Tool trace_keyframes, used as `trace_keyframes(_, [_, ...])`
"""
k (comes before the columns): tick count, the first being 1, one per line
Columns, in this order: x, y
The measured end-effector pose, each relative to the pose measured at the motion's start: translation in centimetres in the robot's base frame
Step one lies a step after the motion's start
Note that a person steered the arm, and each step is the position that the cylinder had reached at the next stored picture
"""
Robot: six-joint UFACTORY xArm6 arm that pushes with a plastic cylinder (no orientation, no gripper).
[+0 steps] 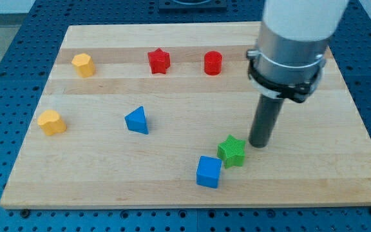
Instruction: Push the blue triangle into the green star
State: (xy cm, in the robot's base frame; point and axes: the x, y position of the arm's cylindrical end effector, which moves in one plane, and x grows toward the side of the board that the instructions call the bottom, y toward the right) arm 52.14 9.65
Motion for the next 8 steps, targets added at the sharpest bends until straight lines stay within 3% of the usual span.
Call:
trace_keyframes(3, [0.0, -7.2])
trace_keyframes(4, [-3.4, -6.8])
trace_keyframes(5, [-10.2, -6.1])
trace_keyframes(6, [-11.7, -12.7])
trace_keyframes(7, [-8.2, -17.4])
trace_keyframes(8, [-5.0, -17.7])
